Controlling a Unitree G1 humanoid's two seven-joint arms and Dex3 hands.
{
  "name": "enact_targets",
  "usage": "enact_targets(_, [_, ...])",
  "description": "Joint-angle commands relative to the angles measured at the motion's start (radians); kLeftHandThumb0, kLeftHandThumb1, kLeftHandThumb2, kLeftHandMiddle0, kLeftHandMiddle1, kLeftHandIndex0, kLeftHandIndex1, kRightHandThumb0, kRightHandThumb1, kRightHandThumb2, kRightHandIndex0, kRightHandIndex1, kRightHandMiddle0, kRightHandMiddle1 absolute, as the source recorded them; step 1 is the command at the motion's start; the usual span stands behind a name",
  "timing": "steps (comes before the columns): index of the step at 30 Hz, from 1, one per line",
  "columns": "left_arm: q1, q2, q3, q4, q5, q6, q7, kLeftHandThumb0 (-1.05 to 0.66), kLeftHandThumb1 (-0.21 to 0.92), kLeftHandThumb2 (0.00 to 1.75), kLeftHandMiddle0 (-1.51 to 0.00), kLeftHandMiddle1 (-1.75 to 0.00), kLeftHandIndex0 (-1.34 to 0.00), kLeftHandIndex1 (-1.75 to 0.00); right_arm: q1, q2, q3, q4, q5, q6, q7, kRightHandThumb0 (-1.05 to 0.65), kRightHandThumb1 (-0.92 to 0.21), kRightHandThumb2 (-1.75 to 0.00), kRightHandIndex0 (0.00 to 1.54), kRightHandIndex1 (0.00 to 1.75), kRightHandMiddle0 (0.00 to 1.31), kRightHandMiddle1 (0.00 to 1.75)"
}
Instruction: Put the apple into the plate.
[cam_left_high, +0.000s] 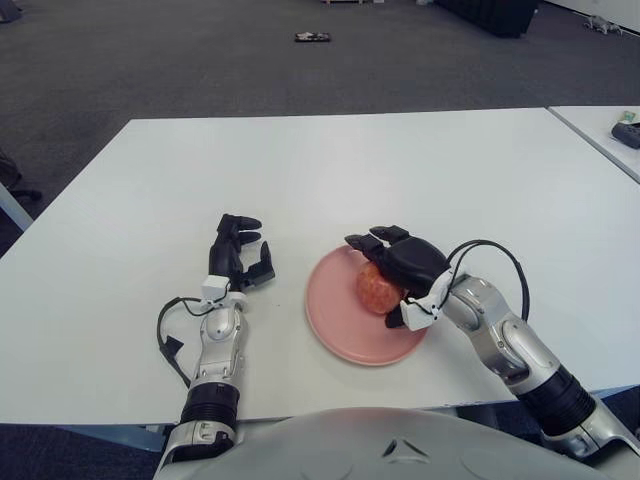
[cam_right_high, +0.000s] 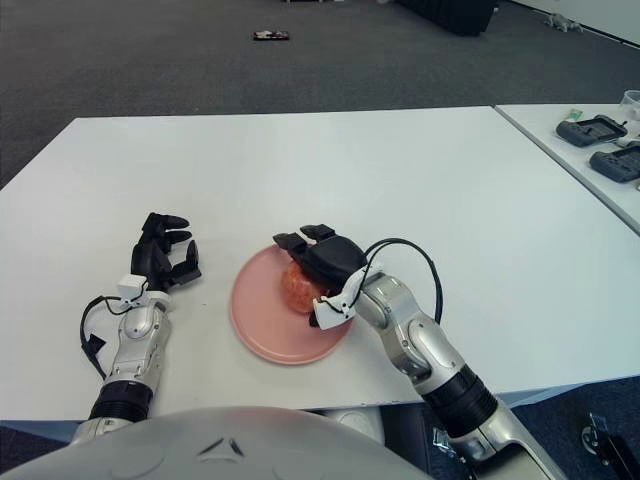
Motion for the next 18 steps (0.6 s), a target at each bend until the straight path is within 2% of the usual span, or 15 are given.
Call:
enact_targets(1, [0.039, -0.004, -0.001, 0.044, 0.003, 0.039, 0.008, -0.01, 0.3, 1.35, -0.62, -1.75, -0.42, -1.72, 0.015, 0.007, -0.028, 0.011, 0.046, -0.02, -0.037, -0.98, -0.67, -0.43, 0.0, 0.0, 0.0, 0.0])
enact_targets(5, [0.039, -0.004, 0.001, 0.041, 0.002, 0.052, 0.01, -0.01, 0.32, 1.33, -0.6, -1.75, -0.39, -1.74, 0.022, 0.008, -0.048, 0.022, 0.094, -0.045, -0.06, -0.99, -0.67, -0.41, 0.0, 0.0, 0.0, 0.0])
enact_targets(12, [0.04, -0.006, 0.003, 0.038, 0.0, 0.05, 0.011, -0.01, 0.43, 1.2, -0.52, -1.75, -0.3, -1.75, 0.03, 0.006, -0.076, 0.036, 0.145, -0.075, -0.084, -1.03, -0.72, -0.35, 0.0, 0.0, 0.0, 0.0])
enact_targets(18, [0.041, -0.005, 0.001, 0.039, -0.001, 0.036, 0.003, -0.01, 0.37, 1.28, -0.57, -1.75, -0.35, -1.75, 0.029, 0.001, -0.12, 0.017, 0.208, -0.075, -0.071, -1.05, -0.83, -0.26, 0.0, 0.0, 0.0, 0.0])
